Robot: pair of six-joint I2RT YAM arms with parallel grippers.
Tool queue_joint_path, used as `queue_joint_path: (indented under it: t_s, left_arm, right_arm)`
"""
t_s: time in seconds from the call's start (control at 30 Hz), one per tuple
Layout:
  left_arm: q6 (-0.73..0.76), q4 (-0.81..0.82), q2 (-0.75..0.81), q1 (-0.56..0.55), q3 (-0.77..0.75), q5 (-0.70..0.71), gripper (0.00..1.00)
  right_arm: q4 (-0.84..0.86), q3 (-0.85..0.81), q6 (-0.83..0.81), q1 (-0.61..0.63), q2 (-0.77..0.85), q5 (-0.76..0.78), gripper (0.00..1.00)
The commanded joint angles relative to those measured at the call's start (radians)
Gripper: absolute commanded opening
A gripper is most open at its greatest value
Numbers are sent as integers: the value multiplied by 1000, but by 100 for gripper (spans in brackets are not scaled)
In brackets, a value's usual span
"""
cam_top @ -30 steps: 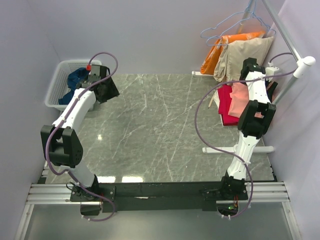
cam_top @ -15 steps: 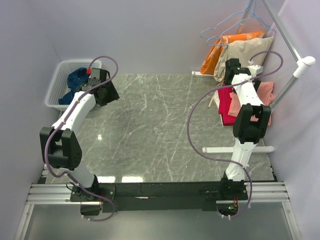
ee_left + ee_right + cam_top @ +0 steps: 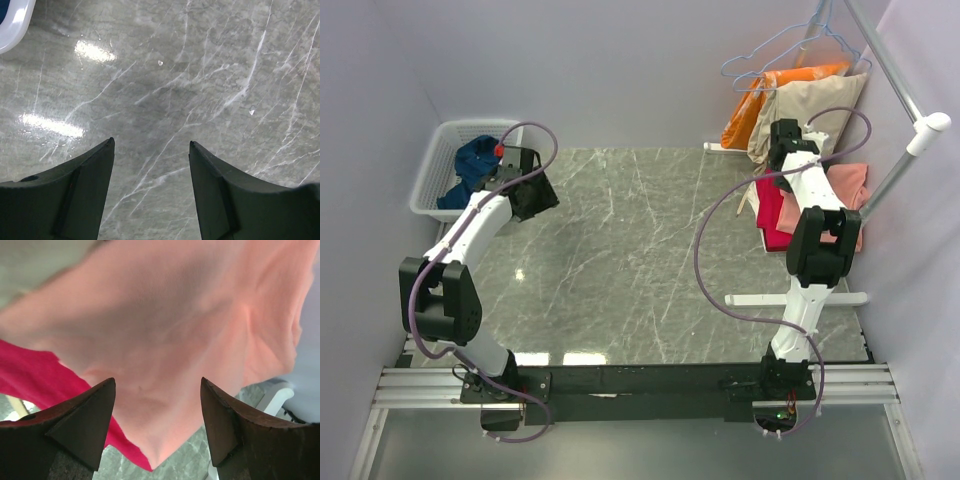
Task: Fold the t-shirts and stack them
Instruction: Neatly place the folded tshirt to the corner
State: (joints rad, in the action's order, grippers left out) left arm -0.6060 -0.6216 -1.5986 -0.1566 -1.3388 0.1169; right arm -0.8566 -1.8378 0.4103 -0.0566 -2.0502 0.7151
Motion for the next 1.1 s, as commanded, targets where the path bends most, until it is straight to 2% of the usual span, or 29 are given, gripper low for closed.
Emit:
queue_joint_path:
  t_s: [0.0, 0.13, 0.37, 0.83, 1.0, 1.07]
  left_arm:
    - [-3, 63, 9, 2, 12, -13, 66]
    - [-1, 76, -17, 2, 12, -22, 66]
    - [3, 89, -60, 2, 9, -29, 66]
    - [2, 85, -83, 2, -8, -28, 66]
    - [2, 82, -83, 2, -10, -33, 66]
    - [3, 80, -81, 2, -13, -29, 66]
  right_arm:
    - [19, -57, -60, 32, 33, -2, 75]
    - [33, -46, -85, 52, 58, 6, 75]
    - [-36, -71, -79, 116, -17, 72, 74]
    - [-72, 6, -30, 78, -88, 122, 66]
    - [-74, 5, -22, 61, -106, 132, 59]
    - [-100, -12, -5, 61, -122, 147, 50]
